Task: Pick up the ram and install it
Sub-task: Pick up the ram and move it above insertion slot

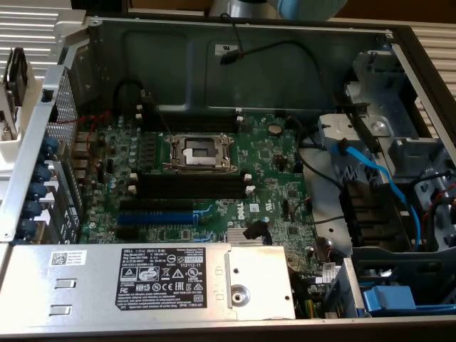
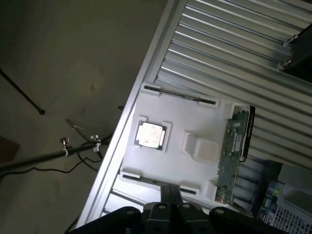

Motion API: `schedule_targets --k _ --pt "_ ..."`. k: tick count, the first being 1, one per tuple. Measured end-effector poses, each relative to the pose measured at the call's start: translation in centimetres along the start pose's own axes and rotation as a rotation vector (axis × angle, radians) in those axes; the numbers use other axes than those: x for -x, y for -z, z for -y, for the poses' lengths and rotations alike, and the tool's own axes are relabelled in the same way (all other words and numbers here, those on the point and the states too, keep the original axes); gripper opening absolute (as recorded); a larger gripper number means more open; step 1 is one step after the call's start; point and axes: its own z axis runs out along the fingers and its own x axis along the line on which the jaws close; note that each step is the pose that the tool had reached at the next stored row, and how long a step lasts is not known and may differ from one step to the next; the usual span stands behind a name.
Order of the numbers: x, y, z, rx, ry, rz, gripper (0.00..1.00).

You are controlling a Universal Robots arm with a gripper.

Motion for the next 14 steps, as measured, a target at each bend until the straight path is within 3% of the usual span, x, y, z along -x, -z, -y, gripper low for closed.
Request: schedule_targets --k 14 --pt "0.00 -0.02 0.00 -0.0005 0.253 -0.0176 0.10"
